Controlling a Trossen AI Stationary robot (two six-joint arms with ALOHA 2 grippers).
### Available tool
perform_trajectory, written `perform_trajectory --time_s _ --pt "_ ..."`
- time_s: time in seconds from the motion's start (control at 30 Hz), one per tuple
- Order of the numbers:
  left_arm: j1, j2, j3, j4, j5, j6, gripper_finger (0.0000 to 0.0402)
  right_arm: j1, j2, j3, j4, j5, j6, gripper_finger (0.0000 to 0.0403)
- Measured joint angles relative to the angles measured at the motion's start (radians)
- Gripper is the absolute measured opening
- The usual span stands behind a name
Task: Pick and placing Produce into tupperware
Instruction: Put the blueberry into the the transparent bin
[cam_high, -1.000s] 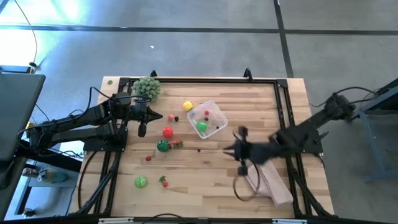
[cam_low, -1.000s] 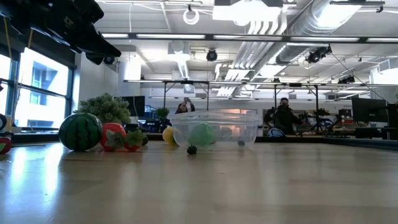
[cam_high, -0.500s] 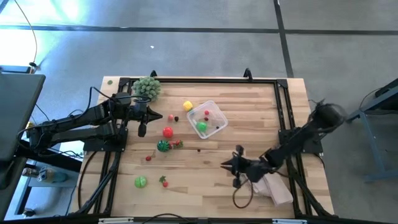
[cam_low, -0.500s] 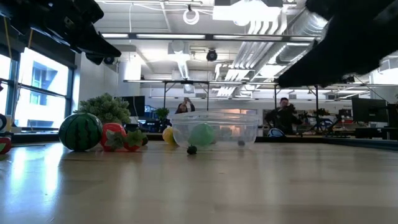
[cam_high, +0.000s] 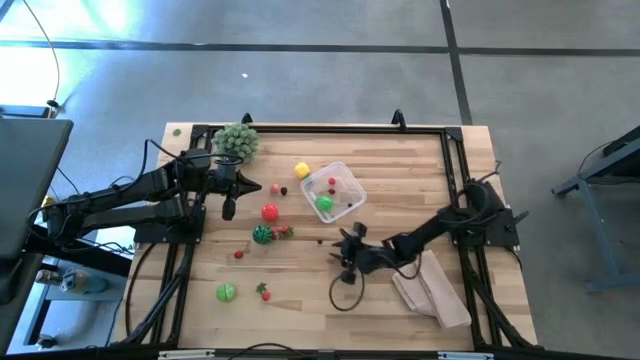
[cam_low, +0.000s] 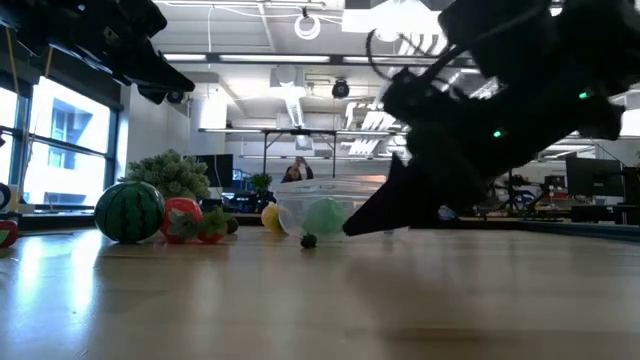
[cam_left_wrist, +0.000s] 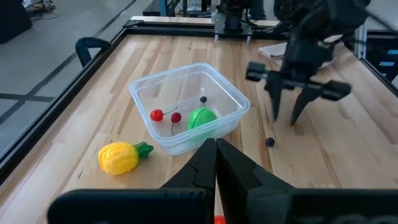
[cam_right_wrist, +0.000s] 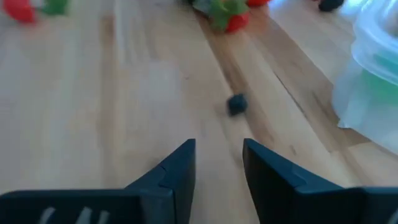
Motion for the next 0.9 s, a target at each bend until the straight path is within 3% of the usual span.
perform_trajectory --time_s 0.2,0.73,0.9 --pt "0.000 0.000 0.000 0.000 0.000 0.000 0.0001 -0.061 0.051 0.049 0.002 -0.088 0.025 0.0140" --pt "0.000 0.000 0.000 0.000 0.000 0.000 0.0001 -0.116 0.075 0.108 -0.040 -0.078 -0.002 0.0172" --pt "0.000 0.000 0.000 0.000 0.000 0.000 0.0001 -0.126 0.075 0.109 -0.041 -0.135 -0.009 0.0172"
